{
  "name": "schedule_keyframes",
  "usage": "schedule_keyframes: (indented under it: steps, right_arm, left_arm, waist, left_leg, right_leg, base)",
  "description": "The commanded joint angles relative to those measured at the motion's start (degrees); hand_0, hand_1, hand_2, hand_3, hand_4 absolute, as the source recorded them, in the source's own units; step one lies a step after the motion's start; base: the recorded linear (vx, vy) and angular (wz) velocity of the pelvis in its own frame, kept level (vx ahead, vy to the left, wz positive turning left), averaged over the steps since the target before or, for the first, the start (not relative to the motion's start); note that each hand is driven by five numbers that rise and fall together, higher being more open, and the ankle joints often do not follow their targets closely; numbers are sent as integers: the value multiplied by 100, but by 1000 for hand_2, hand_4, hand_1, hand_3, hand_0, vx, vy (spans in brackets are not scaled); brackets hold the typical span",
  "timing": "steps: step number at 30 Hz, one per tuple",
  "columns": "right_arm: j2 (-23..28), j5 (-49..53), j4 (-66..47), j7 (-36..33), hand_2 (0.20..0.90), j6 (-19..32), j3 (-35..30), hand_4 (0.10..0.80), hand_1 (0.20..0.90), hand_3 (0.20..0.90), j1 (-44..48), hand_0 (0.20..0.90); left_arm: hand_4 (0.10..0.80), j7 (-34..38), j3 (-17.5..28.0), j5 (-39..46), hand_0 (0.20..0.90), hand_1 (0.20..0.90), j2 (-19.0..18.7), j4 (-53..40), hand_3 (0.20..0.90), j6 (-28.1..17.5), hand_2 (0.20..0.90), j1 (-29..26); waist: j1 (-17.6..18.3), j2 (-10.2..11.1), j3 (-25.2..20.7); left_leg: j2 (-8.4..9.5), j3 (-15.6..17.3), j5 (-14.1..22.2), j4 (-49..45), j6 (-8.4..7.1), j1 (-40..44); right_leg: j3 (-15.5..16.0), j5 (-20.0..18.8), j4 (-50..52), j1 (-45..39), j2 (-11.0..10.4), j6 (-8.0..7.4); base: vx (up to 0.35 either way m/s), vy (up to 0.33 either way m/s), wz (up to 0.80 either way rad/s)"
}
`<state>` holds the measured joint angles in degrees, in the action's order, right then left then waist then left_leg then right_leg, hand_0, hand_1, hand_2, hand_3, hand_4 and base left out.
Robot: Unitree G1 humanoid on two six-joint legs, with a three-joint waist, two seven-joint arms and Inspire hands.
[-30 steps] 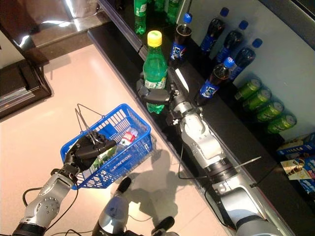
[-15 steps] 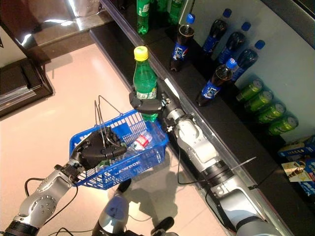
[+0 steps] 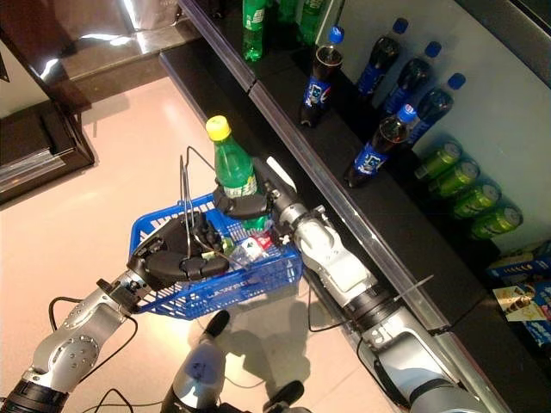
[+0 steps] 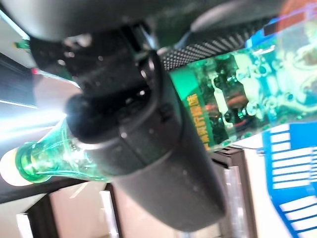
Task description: Pick up the drink and place into the basket.
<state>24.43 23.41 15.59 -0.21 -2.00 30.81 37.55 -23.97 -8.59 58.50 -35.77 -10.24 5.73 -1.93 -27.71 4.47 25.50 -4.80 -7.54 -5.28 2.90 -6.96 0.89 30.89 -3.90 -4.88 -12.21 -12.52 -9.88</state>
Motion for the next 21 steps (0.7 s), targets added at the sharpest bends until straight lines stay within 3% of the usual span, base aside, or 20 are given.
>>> schedule_keyframes:
  steps: [1, 21]
  right_arm:
    - [-398, -305, 281, -25, 300, 631, 567, 100, 300, 200, -284, 300]
    - [-311, -2624, 1516, 106, 300, 365, 1279, 100, 300, 200, 28, 300]
  left_arm:
    - [100, -1574, -307, 1198, 300, 300, 533, -2049, 200, -1314, 300, -931]
    - [100, -2070, -327, 1216, 300, 300, 398, -2419, 200, -1264, 300, -946]
  waist:
    - [68, 132, -2355]
    - [-102, 238, -2347]
  left_leg:
    - [77, 89, 141, 210, 127, 66]
    - [78, 20, 148, 210, 122, 31]
  right_leg:
    - [52, 131, 338, -43, -142, -75]
    - [106, 160, 335, -80, -121, -80]
  base:
    - [0, 0, 0]
    - [0, 0, 0]
